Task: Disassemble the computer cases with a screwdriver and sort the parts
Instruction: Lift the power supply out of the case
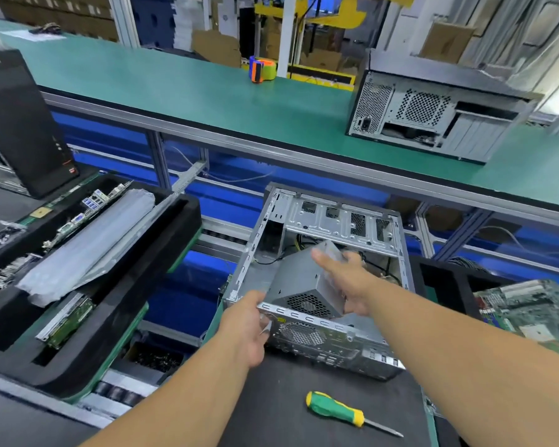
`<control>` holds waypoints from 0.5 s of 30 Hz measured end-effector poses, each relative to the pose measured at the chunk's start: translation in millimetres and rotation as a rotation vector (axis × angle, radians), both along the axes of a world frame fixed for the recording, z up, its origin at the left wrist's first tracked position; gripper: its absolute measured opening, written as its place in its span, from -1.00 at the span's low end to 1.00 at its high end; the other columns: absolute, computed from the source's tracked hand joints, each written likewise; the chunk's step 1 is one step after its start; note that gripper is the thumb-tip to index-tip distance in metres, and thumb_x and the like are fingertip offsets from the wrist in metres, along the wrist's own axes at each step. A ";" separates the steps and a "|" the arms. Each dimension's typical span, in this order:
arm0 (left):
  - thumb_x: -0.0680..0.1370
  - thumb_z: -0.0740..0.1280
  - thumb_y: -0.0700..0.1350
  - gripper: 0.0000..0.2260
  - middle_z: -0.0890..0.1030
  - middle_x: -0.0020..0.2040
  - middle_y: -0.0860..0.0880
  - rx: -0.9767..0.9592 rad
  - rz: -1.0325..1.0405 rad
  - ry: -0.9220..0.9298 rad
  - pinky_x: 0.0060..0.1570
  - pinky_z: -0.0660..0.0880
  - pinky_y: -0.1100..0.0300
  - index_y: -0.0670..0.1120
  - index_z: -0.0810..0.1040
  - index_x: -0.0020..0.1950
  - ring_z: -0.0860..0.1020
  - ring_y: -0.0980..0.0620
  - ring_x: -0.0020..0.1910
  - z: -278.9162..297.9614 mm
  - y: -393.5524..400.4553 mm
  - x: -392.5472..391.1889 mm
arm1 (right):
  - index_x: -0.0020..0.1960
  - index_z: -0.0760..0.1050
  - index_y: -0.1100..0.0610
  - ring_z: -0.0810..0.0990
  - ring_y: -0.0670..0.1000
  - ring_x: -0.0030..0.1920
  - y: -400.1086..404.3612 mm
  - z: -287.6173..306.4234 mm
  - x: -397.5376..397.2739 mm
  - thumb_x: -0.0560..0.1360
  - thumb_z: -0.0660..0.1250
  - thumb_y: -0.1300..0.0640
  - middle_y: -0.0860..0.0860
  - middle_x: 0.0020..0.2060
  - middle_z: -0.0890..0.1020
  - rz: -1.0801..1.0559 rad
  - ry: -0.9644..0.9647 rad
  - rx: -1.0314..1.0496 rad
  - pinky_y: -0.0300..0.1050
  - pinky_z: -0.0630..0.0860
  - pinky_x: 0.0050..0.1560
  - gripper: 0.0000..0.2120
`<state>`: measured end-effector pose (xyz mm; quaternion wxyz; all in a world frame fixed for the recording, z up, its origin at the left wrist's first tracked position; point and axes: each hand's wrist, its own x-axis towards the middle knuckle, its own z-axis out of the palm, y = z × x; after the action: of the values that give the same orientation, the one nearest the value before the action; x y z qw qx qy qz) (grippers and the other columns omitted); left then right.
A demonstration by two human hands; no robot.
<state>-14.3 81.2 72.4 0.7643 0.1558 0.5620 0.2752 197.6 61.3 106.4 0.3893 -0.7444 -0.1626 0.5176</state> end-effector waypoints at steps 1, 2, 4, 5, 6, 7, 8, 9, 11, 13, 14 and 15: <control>0.57 0.41 -0.12 -0.92 0.62 -0.25 -0.08 0.002 0.010 0.005 0.07 0.57 -0.01 -0.09 0.59 -0.10 0.54 -0.06 -0.19 1.8 -0.8 0.7 | 0.49 0.03 -0.29 0.65 0.26 0.04 4.5 -4.0 -3.8 0.09 0.69 -0.25 0.10 0.26 0.49 -0.038 -0.034 -0.031 0.36 0.65 -0.14 0.18; 0.58 0.42 -0.11 -0.92 0.64 -0.28 -0.07 0.001 0.029 0.000 0.05 0.57 0.00 -0.10 0.60 -0.08 0.56 -0.06 -0.23 3.9 -1.4 0.7 | 0.51 0.02 -0.22 0.67 0.28 -0.01 8.4 -8.6 -6.1 0.10 0.68 -0.14 0.16 0.20 0.53 -0.074 -0.055 -0.042 0.35 0.65 -0.12 0.19; 0.60 0.44 -0.03 -0.85 0.70 -0.16 -0.11 -0.013 0.079 -0.039 0.04 0.57 0.01 -0.10 0.63 0.04 0.61 -0.07 -0.17 6.4 -2.0 -2.0 | 0.57 0.02 -0.13 0.68 0.21 -0.10 9.7 -13.0 -5.3 0.15 0.62 -0.03 0.18 0.13 0.61 -0.149 -0.041 0.004 0.13 0.66 -0.21 0.16; 0.60 0.45 0.04 -0.78 0.71 -0.04 -0.13 -0.020 0.094 -0.060 0.03 0.55 0.01 -0.10 0.64 0.11 0.63 -0.09 -0.09 7.3 -1.8 -4.3 | 0.59 0.05 -0.08 0.68 0.18 -0.16 6.6 -11.5 -3.4 0.19 0.60 0.00 0.18 0.10 0.65 -0.184 -0.021 0.046 0.04 0.63 -0.29 0.12; 0.59 0.45 0.10 -0.70 0.69 0.05 -0.15 -0.025 0.099 -0.070 0.00 0.53 0.01 -0.10 0.65 0.15 0.63 -0.11 -0.02 9.0 -1.4 -6.5 | 0.58 0.11 -0.03 0.68 0.17 -0.17 1.4 -8.0 -1.4 0.22 0.58 0.00 0.20 0.09 0.68 -0.216 0.005 0.083 0.04 0.63 -0.30 0.05; 0.57 0.45 0.17 -0.63 0.68 0.08 -0.14 -0.029 0.101 -0.070 0.00 0.50 0.00 -0.10 0.65 0.17 0.62 -0.12 0.01 10.8 -1.5 -9.1 | 0.55 0.22 0.01 0.69 0.19 -0.13 -4.5 -2.8 0.1 0.24 0.55 -0.01 0.22 0.10 0.69 -0.239 0.048 0.119 0.14 0.66 -0.25 -0.05; 0.54 0.45 0.23 -0.56 0.67 0.11 -0.13 -0.030 0.096 -0.056 0.04 0.49 -0.01 -0.10 0.65 0.19 0.62 -0.11 0.01 12.0 -2.7 -11.9 | 0.47 0.33 0.04 0.71 0.24 -0.08 -11.2 3.7 1.0 0.26 0.52 -0.02 0.24 0.09 0.69 -0.254 0.111 0.157 0.29 0.65 -0.15 -0.18; 0.52 0.44 0.28 -0.49 0.67 0.15 -0.13 -0.032 0.078 -0.037 0.13 0.48 -0.03 -0.10 0.63 0.23 0.62 -0.11 0.04 13.4 -5.2 -14.1 | 0.39 0.43 0.07 0.72 0.27 -0.06 -18.6 11.0 1.6 0.29 0.49 -0.04 0.25 0.05 0.71 -0.261 0.179 0.196 0.39 0.62 -0.06 -0.30; 0.51 0.39 0.37 -0.33 0.62 0.26 -0.17 -0.039 0.009 0.025 0.32 0.43 -0.10 -0.12 0.53 0.37 0.58 -0.14 0.18 16.5 -12.9 -16.1 | 0.24 0.52 0.10 0.73 0.27 -0.12 -33.2 24.4 3.4 0.33 0.44 -0.07 0.23 -0.04 0.73 -0.281 0.298 0.300 0.37 0.63 -0.04 -0.48; 0.54 0.33 0.39 -0.30 0.58 0.25 -0.17 -0.060 -0.053 0.109 0.20 0.46 -0.11 -0.14 0.48 0.41 0.54 -0.14 0.12 22.5 -23.5 -15.5 | 0.19 0.57 0.10 0.73 0.25 -0.16 -45.9 35.3 7.0 0.38 0.40 -0.09 0.22 -0.05 0.73 -0.311 0.391 0.376 0.31 0.63 -0.05 -0.56; 0.55 0.32 0.37 -0.37 0.58 0.14 -0.15 -0.066 -0.077 0.155 0.03 0.48 -0.06 -0.13 0.52 0.34 0.51 -0.11 -0.02 29.0 -29.2 -15.7 | 0.17 0.60 0.10 0.73 0.25 -0.15 -51.8 42.0 6.1 0.41 0.38 -0.10 0.22 -0.02 0.73 -0.329 0.442 0.414 0.30 0.63 -0.02 -0.59; 0.56 0.31 0.35 -0.43 0.57 0.01 -0.11 -0.067 -0.100 0.197 -0.14 0.44 0.02 -0.12 0.55 0.26 0.46 -0.08 -0.16 34.3 -34.6 -16.6 | 0.14 0.64 0.10 0.73 0.26 -0.13 -58.8 49.4 3.5 0.43 0.37 -0.10 0.23 0.00 0.73 -0.351 0.491 0.456 0.29 0.62 0.00 -0.62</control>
<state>-31.0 46.5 106.7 0.7229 0.1841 0.6348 0.2013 201.1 2.5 155.9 0.6551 -0.5090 -0.0457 0.5565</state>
